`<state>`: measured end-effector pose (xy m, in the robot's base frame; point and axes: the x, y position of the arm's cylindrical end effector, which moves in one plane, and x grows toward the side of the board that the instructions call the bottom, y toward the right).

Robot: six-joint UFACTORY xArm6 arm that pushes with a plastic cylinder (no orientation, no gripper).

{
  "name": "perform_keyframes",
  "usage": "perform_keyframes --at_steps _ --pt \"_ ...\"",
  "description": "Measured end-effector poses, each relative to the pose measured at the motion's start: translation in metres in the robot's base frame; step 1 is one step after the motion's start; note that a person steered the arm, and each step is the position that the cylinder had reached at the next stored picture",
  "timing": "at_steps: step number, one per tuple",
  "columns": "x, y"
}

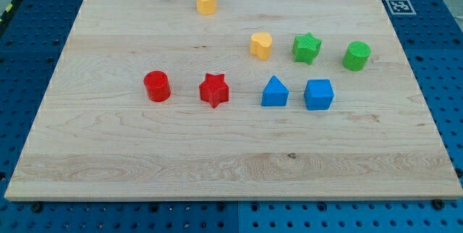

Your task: Push the yellow hexagon slightly down

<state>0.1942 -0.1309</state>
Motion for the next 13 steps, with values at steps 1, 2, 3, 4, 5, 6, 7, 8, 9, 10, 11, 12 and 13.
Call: perform_keyframes --at_steps 1,2,3,4,5,6,7,8,9,10,11,12,13 --pt "-0.002 0.033" --pt "-0.001 0.069" --pt "0.004 0.080" --pt "0.019 0.080" --pt "0.044 0.081" --pt "0.064 0.081" --pt "0.071 0.081" --pt "0.080 0.075" --pt "0.076 0.063" --pt "0.075 0.056" --pt "0.088 0.062" --pt "0.089 0.062" --pt "0.102 0.062"
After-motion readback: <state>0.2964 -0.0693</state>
